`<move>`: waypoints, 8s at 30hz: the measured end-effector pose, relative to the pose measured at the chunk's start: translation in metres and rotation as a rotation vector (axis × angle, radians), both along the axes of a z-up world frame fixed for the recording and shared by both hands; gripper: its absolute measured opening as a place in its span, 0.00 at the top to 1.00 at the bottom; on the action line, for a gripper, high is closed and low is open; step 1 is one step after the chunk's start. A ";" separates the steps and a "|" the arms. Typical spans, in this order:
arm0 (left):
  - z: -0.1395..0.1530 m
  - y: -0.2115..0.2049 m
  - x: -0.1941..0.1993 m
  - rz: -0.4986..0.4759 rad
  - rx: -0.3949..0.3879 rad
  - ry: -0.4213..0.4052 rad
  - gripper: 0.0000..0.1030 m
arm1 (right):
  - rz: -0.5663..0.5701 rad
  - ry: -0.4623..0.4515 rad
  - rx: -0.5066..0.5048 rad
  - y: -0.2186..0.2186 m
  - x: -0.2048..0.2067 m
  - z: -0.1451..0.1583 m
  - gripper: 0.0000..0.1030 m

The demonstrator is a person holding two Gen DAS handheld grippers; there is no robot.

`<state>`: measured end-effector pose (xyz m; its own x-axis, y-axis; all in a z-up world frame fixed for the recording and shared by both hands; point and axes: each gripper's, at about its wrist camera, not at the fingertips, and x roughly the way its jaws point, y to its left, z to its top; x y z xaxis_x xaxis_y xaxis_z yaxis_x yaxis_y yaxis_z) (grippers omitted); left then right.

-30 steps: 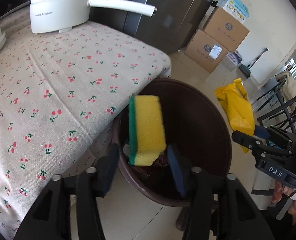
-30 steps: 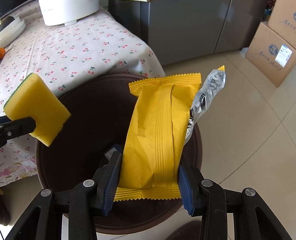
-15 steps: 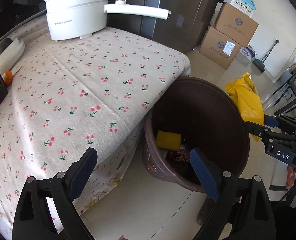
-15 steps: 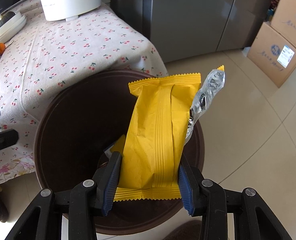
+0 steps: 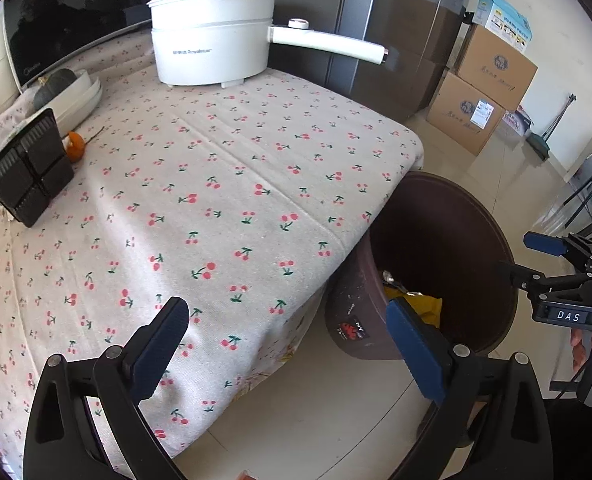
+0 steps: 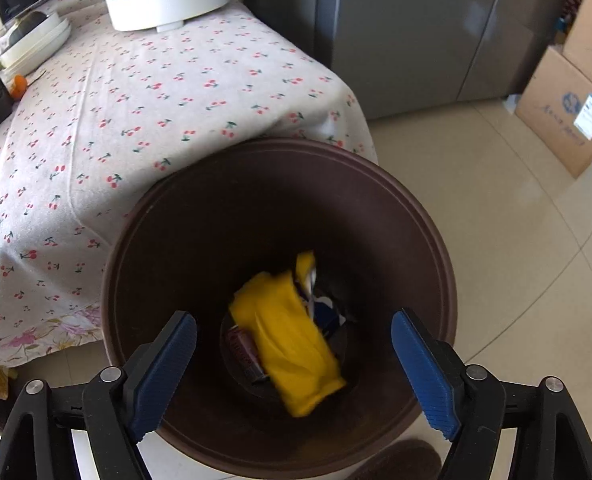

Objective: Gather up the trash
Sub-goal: 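Move both open tools back over the table toward the black tray, then grasp the black plastic tray by its rim with the left tool, then grasp the white paper packet with the right tool while the left tool holds the tray, then carry the tray and paper packet over the brown bin with both tools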

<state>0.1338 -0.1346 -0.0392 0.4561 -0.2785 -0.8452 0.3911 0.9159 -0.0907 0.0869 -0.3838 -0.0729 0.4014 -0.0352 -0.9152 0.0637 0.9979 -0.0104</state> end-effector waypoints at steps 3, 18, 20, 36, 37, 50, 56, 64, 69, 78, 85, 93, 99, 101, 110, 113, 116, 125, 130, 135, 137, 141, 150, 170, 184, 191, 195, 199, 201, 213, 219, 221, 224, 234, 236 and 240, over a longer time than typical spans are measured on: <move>0.001 0.015 0.000 0.024 0.007 0.000 0.03 | 0.011 -0.001 -0.001 0.006 0.004 0.001 0.17; 0.009 0.107 -0.004 0.177 0.019 -0.002 0.03 | 0.076 -0.031 0.013 0.062 0.032 0.012 0.15; 0.010 0.126 -0.007 0.210 0.025 -0.003 0.03 | 0.096 -0.036 0.023 0.077 0.040 0.015 0.15; 0.046 0.251 0.042 0.502 -0.099 0.011 0.03 | 0.224 -0.090 0.078 0.171 0.078 0.041 0.11; 0.046 0.254 0.049 0.504 -0.118 0.011 0.03 | 0.230 -0.089 0.067 0.172 0.080 0.038 0.11; 0.045 0.275 0.159 0.631 -0.252 -0.003 0.03 | 0.254 -0.050 -0.009 0.170 0.108 0.013 0.11; 0.020 0.282 0.186 0.725 -0.241 0.084 0.05 | 0.255 -0.049 -0.009 0.166 0.108 0.013 0.11; -0.016 0.260 0.161 0.639 -0.147 0.181 0.13 | 0.250 -0.057 0.006 0.164 0.107 0.016 0.11; 0.002 0.260 0.151 0.623 -0.196 0.116 0.18 | 0.257 -0.058 0.007 0.164 0.105 0.016 0.11; 0.056 0.262 0.189 0.765 -0.242 -0.009 0.17 | 0.257 -0.058 0.013 0.166 0.108 0.014 0.11; 0.016 0.261 0.207 0.840 -0.214 0.140 0.17 | 0.255 -0.069 0.023 0.167 0.110 0.017 0.11; -0.030 0.276 0.174 0.840 -0.363 0.240 0.36 | 0.230 -0.057 0.068 0.161 0.112 0.017 0.11; -0.047 0.271 0.155 0.812 -0.383 0.274 0.40 | 0.202 -0.042 0.115 0.159 0.112 0.016 0.11; -0.045 0.261 0.156 0.785 -0.347 0.244 0.38 | 0.194 -0.033 0.130 0.159 0.113 0.015 0.11; -0.054 0.225 0.163 0.682 -0.205 0.223 0.37 | 0.189 -0.016 0.142 0.157 0.111 0.012 0.11; -0.054 0.219 0.163 0.656 -0.151 0.193 0.42 | 0.187 -0.008 0.152 0.156 0.111 0.011 0.11; -0.054 0.218 0.158 0.634 -0.142 0.194 0.42 | 0.195 0.003 0.149 0.159 0.111 0.007 0.11; -0.011 0.249 0.116 0.627 -0.090 0.147 0.43 | 0.198 0.005 0.150 0.167 0.112 0.008 0.11; 0.009 0.281 0.080 0.659 -0.100 0.098 0.43 | 0.210 0.028 0.148 0.177 0.112 -0.001 0.11; 0.016 0.317 0.057 0.716 -0.128 0.086 0.43 | 0.199 0.039 0.175 0.185 0.114 -0.001 0.11; 0.017 0.327 0.053 0.721 -0.120 0.074 0.43 | 0.177 0.036 0.197 0.188 0.118 0.005 0.11; 0.016 0.352 0.048 0.750 -0.097 0.057 0.43 | 0.163 0.040 0.205 0.206 0.135 0.011 0.11; 0.006 0.396 0.047 0.812 -0.065 0.052 0.43 | 0.211 -0.065 0.255 0.296 0.193 0.017 0.11; -0.028 0.417 0.059 0.819 0.008 0.104 0.43 | 0.289 -0.067 0.396 0.447 0.252 -0.037 0.11; -0.032 0.413 0.060 0.815 -0.001 0.122 0.43 | 0.419 -0.108 0.187 0.470 0.248 -0.056 0.51; -0.029 0.401 0.062 0.784 -0.003 0.120 0.43 | 0.422 -0.071 0.302 0.438 0.240 -0.047 0.71; -0.026 0.394 0.063 0.773 -0.020 0.121 0.43 | 0.423 -0.081 0.324 0.418 0.227 -0.037 0.71; -0.020 0.381 0.064 0.742 -0.022 0.109 0.43 | 0.415 -0.100 0.342 0.391 0.213 -0.022 0.71; -0.018 0.373 0.065 0.723 -0.026 0.106 0.43 | 0.403 -0.107 0.344 0.374 0.205 -0.015 0.71; 0.001 0.298 0.070 0.580 -0.045 0.089 0.43 | 0.282 -0.118 0.345 0.261 0.167 0.021 0.71; 0.007 0.259 0.074 0.521 -0.082 0.105 0.43 | 0.220 -0.118 0.316 0.205 0.147 0.041 0.71; 0.009 0.244 0.075 0.497 -0.086 0.108 0.43 | 0.210 -0.130 0.294 0.190 0.138 0.049 0.71; 0.011 0.219 0.076 0.457 -0.089 0.108 0.43 | 0.187 -0.141 0.276 0.166 0.125 0.059 0.71; 0.016 0.123 0.072 0.283 -0.078 0.110 0.43 | 0.023 -0.188 0.254 0.070 0.074 0.078 0.71; 0.016 0.104 0.070 0.246 -0.080 0.112 0.43 | -0.022 -0.187 0.253 0.050 0.065 0.077 0.71; 0.017 0.059 0.062 0.165 -0.079 0.104 0.43 | -0.076 -0.188 0.228 0.018 0.045 0.075 0.71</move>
